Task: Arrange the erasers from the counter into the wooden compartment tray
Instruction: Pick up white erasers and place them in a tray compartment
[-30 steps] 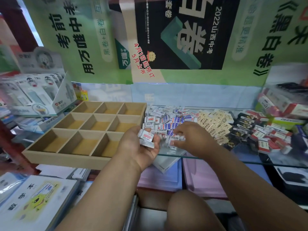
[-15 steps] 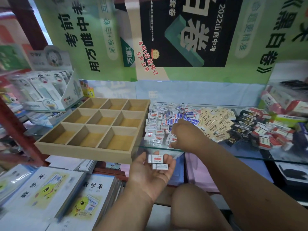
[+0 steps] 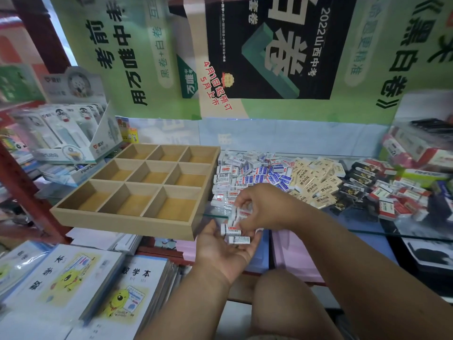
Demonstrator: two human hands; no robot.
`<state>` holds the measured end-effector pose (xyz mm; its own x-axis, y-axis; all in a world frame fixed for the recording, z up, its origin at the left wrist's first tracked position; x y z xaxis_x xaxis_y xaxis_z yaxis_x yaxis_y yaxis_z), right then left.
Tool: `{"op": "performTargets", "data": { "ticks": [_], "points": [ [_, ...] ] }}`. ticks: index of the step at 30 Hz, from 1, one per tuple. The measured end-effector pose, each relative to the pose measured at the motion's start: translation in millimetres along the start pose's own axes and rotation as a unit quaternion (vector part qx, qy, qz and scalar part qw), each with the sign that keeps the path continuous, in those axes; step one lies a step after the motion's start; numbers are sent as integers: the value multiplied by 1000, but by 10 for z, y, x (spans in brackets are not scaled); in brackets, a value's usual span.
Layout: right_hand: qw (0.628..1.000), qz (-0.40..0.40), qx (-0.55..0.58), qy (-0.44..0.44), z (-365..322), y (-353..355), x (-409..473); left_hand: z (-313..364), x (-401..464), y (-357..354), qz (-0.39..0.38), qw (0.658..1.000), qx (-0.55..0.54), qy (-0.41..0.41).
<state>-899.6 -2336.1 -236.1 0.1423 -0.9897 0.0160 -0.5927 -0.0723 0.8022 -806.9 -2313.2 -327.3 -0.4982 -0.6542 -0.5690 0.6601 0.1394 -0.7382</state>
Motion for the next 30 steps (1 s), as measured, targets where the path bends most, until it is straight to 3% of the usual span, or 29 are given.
{"op": "performTargets", "data": {
  "ticks": [5,9,11,15,22,27,30],
  "points": [
    [996,-77,32,28,-45,-175,-29,-22,-13,-75,-18,1000,-4,-3],
    [989,29,143,-15,103,-17,104,3,-1,-29,2,1000,-13,4],
    [993,85,74,-35,207,2,234,8,-7,-5,16,1000,-3,11],
    [993,78,-79,-50,291,-145,437,-2,-64,-16,21,999,16,20],
    [985,110,-126,-51,255,-153,489,47,-251,50,28,999,34,4],
    [983,173,-29,-43,109,-37,429,120,-446,139,31,999,32,-3],
    [982,181,46,10,-204,-107,452,292,-535,248,39,998,25,-37]
  ]
}}
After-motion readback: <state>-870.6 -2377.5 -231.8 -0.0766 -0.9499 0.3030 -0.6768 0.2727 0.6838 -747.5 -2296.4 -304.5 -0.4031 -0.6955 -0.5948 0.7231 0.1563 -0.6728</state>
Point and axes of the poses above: each hand's wrist, its own x-axis towards the middle knuckle, its own y-axis out of the back of the hand, z = x × y, the point moved 6 cm from there along x, towards the middle knuckle, and after that the axes turned 12 degrees about x, right-handed, at the moved point
